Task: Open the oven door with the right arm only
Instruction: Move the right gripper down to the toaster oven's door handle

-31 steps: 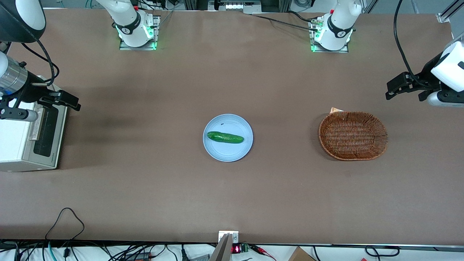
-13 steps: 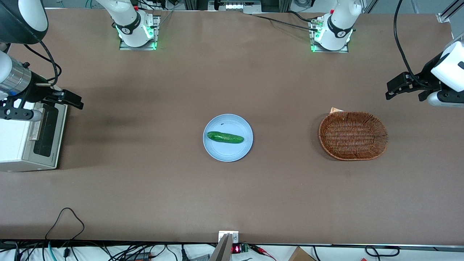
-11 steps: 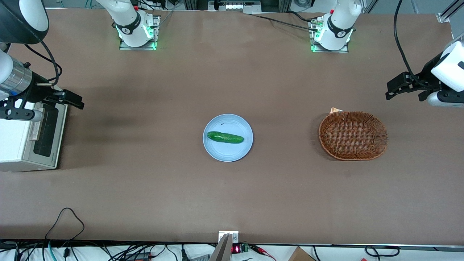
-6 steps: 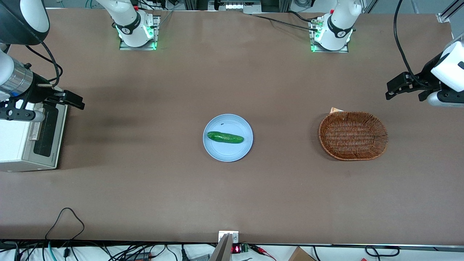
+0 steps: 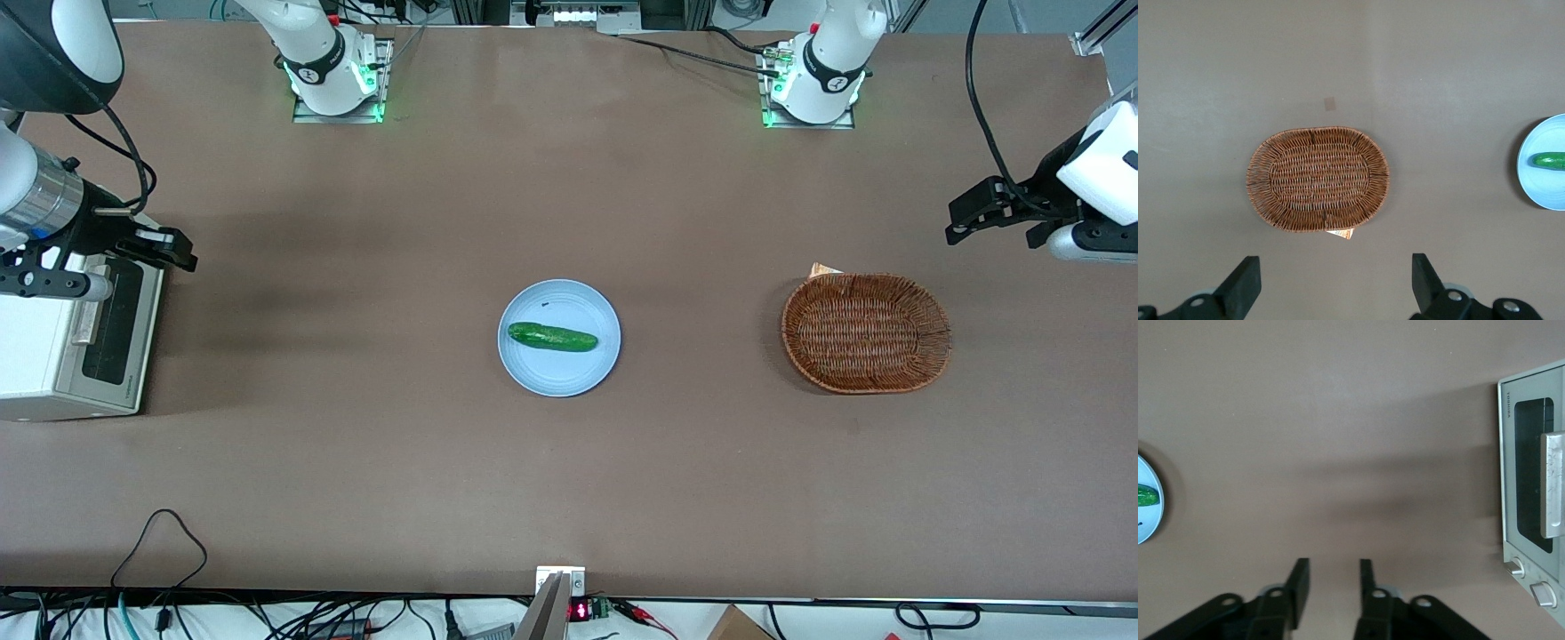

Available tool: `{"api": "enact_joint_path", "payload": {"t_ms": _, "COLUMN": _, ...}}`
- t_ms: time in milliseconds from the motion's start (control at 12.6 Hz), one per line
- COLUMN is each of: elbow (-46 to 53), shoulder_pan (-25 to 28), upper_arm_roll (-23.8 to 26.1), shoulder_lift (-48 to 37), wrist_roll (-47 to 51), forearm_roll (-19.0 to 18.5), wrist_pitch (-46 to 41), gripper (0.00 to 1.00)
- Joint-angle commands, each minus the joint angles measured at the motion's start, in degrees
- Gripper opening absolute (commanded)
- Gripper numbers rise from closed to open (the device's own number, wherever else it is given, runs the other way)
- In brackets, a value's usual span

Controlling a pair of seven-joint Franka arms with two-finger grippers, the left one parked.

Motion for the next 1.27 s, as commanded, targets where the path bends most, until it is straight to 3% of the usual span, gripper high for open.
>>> {"api": "enact_joint_path", "payload": {"t_ms": 0, "elbow": 0.52, "shoulder_pan": -0.24, "upper_arm_roll": 0.37, "shoulder_lift": -0.02, "wrist_roll": 0.09, "forearm_roll": -0.41, "wrist_pitch": -0.72, "gripper": 0.04}}
{"api": "enact_joint_path", "payload": {"t_ms": 396, "elbow": 0.52, "shoulder_pan": -0.24, "upper_arm_roll": 0.37, "shoulder_lift": -0.02, "wrist_roll": 0.0, "forearm_roll": -1.54, "wrist_pitch": -1.33, "gripper": 0.02}}
{"api": "enact_joint_path", "payload": {"t_ms": 634, "elbow": 0.43, "shoulder_pan": 1.77, "upper_arm_roll": 0.45, "shoulder_lift": 0.07, "wrist_roll": 2.09, "forearm_roll": -8.21, "wrist_pitch": -6.59, "gripper": 0.01}}
{"api": "enact_joint_path", "payload": {"t_ms": 793, "elbow": 0.34, "shoulder_pan": 2.74, "upper_arm_roll": 0.45, "shoulder_lift": 2.43, "wrist_roll": 4.21, "forearm_roll": -15.4, "wrist_pitch": -7.56, "gripper": 0.01}}
{"api": "enact_joint_path", "payload": {"t_ms": 1030, "elbow": 0.34, "shoulder_pan": 5.12, "upper_arm_roll": 0.45, "shoulder_lift": 9.1, "wrist_roll": 10.69, "forearm_roll": -32.35, "wrist_pitch": -11.52, "gripper": 0.01}}
{"api": "enact_joint_path", "payload": {"t_ms": 1189, "elbow": 0.34, "shoulder_pan": 5.3, "upper_arm_roll": 0.45, "shoulder_lift": 12.97, "wrist_roll": 15.88, "forearm_roll": -39.13, "wrist_pitch": -11.0, "gripper": 0.02}}
